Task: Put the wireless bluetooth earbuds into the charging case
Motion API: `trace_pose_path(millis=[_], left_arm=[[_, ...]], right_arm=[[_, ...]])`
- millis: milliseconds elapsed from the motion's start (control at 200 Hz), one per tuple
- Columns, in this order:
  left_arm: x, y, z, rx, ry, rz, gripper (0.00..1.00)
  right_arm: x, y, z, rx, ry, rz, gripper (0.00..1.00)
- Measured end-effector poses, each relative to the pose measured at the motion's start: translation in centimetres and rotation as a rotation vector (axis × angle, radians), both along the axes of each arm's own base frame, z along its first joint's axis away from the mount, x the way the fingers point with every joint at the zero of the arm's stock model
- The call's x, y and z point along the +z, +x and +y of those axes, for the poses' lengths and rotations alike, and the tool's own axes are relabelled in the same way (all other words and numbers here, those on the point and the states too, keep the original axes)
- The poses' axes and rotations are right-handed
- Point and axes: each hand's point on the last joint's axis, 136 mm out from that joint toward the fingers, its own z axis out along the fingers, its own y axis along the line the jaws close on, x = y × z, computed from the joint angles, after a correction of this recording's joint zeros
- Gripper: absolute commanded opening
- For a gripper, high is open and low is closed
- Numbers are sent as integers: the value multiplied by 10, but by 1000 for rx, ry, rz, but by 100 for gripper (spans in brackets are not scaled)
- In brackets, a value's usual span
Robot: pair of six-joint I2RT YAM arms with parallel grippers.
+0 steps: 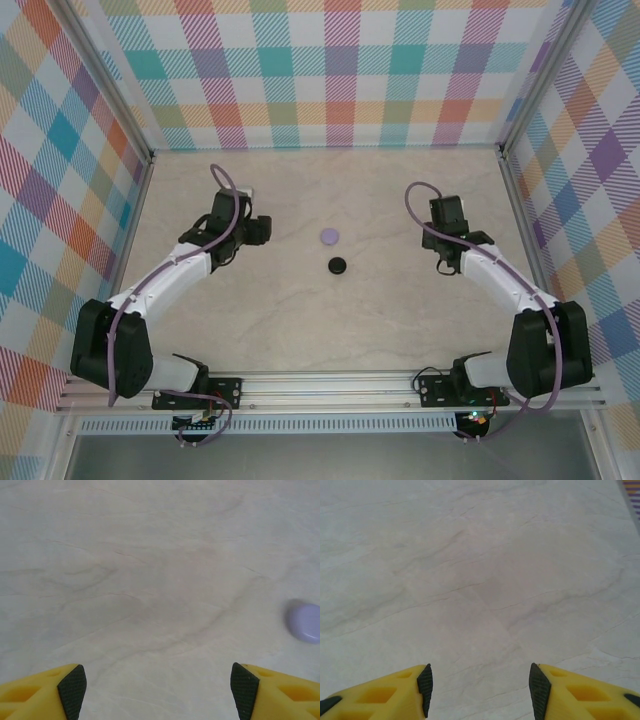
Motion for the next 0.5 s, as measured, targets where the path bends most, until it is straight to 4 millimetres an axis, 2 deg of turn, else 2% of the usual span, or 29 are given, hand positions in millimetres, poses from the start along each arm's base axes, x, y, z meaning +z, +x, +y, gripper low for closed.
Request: trace_pose_path(millis=[120,255,330,365,500], left_arm=[[-10,3,22,65,55,-32,85],[-28,-2,42,107,91,-48,90],[-37,-5,52,123,103,-57,97],[-40,-6,56,131,107,-62,100],[-44,-3,68,162,98,-101,100]], right_arm=[[-6,4,-11,-31,3,-39,59],[-22,3,-19,-37,20,-61,62],[-30,1,-21,-27,40,-61,65],[-31,2,-21,-23,51,-65,66],[-26,11,-21,-8,98,-112,68]])
